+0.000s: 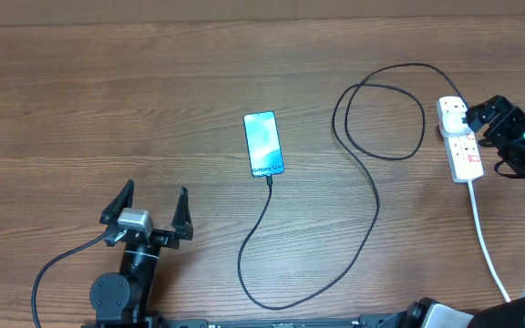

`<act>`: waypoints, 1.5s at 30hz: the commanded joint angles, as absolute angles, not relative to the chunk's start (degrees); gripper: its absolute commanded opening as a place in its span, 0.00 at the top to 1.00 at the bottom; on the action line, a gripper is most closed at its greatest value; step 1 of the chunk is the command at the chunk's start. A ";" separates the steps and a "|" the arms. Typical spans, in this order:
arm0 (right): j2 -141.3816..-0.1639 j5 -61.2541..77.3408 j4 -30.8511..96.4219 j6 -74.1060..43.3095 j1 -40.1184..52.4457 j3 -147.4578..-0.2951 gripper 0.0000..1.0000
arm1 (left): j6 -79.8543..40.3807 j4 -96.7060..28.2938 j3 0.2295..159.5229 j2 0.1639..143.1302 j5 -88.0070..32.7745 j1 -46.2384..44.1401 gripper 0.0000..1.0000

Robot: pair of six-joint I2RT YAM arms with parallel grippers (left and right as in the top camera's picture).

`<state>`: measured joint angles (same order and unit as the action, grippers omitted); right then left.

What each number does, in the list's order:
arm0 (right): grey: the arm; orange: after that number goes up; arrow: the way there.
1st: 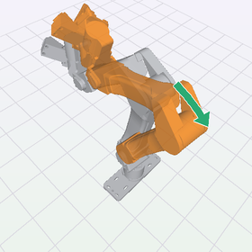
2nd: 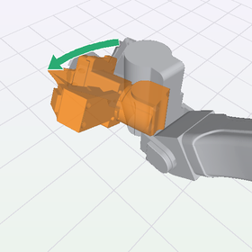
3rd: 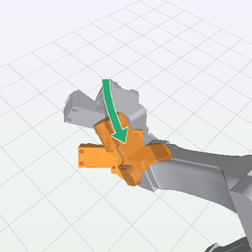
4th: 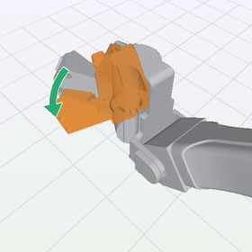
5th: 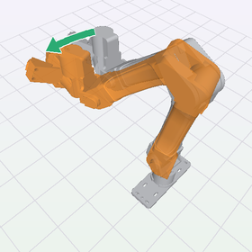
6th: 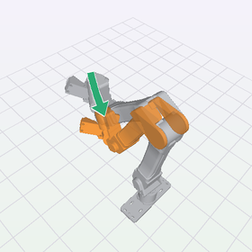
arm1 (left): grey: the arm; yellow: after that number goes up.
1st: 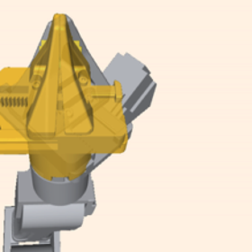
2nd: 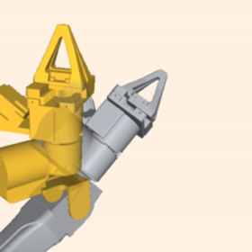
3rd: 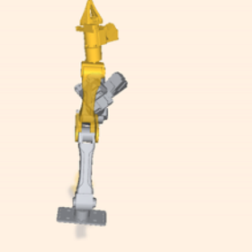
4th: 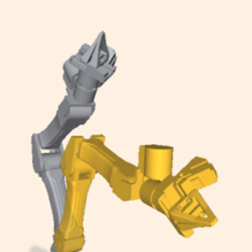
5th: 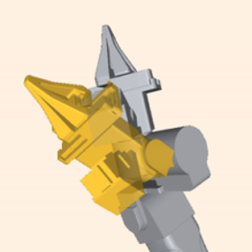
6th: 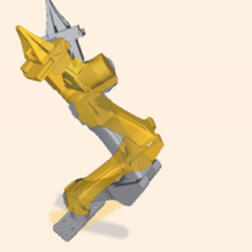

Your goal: Plug charger to phone and switch on socket

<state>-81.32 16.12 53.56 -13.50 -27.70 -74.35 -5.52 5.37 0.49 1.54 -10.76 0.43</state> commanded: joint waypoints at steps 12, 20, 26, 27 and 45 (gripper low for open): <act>-80.79 16.12 53.25 -13.72 -27.49 -74.28 0.00 | 1.56 -3.55 0.30 0.16 -11.42 3.73 0.00; -80.79 16.12 53.25 -13.72 -27.49 -74.26 0.00 | 1.54 -3.84 0.30 0.16 -10.11 3.88 0.00; -80.79 16.12 53.25 -13.72 -27.49 -74.28 0.00 | 1.54 -3.62 0.30 0.16 -9.74 4.16 0.00; -80.79 16.12 53.25 -13.72 -27.49 -74.26 0.00 | 1.52 -3.62 0.30 0.16 -9.76 4.16 0.00; -80.79 16.12 53.25 -13.72 -27.49 -74.26 0.00 | 1.54 -3.62 0.30 0.25 -9.74 4.16 0.00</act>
